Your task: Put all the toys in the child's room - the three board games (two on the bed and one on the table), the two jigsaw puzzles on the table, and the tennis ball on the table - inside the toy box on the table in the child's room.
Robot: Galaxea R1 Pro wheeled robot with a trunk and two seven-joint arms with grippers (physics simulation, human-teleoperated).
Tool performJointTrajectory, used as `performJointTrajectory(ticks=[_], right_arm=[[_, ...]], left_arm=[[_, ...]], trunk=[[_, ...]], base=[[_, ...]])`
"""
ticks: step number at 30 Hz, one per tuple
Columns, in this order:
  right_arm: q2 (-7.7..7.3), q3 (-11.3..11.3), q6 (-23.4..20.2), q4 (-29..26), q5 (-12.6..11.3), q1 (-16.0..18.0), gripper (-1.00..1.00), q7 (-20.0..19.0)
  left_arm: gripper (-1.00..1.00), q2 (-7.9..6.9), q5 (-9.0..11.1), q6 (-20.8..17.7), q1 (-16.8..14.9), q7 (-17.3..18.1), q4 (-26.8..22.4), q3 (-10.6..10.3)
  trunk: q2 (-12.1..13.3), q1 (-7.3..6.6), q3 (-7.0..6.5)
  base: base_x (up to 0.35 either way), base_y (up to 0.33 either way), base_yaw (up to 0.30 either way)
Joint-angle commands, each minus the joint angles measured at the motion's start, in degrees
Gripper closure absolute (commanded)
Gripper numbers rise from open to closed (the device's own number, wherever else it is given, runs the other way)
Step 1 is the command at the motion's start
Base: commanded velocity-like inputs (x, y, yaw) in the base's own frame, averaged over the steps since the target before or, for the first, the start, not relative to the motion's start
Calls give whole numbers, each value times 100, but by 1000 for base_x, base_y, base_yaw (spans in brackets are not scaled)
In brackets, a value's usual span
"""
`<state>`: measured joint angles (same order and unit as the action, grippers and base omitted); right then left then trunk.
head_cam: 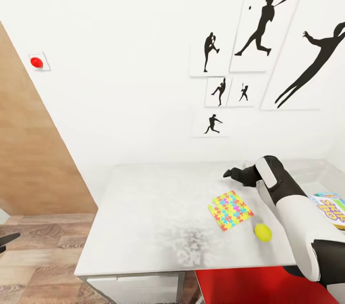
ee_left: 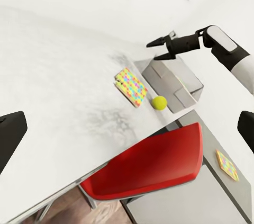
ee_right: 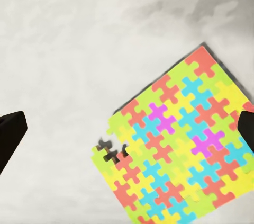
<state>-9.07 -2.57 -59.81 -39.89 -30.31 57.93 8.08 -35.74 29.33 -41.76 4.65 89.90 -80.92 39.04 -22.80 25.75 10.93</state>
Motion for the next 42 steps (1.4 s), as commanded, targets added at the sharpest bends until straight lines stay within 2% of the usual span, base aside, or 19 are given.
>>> performJointTrajectory(ticks=[1, 4, 8, 25, 33, 42], right_arm=[[-22, -6, -19, 38, -63, 15, -100, 70], [-117, -13, -19, 91, -59, 28, -100, 98], [-166, -5, -19, 120, -56, 32, -100, 111], [-147, 9, -19, 131, -54, 34, -100, 122], [-183, 8, -19, 131, -42, 34, -100, 124], [-197, 2, 14, 129, 216, 65, -100, 132]], left_arm=[[-100, -3, 11, -61, 2, 10, -4, -2], [-100, -3, 11, -61, 2, 10, -3, 0], [-100, -3, 11, -61, 3, 10, -3, 5], [-100, -3, 11, -61, 2, 10, -3, 14], [-100, -3, 11, -61, 3, 10, -3, 77], [-100, -3, 11, -61, 5, 10, -3, 87]], trunk=[[-12, 3, 20], [-12, 3, 49], [-12, 3, 86], [-12, 3, 247], [-12, 3, 322], [-12, 3, 407]], base=[[0, 0, 0], [0, 0, 0], [0, 0, 0], [0, 0, 0], [0, 0, 0], [0, 0, 0]])
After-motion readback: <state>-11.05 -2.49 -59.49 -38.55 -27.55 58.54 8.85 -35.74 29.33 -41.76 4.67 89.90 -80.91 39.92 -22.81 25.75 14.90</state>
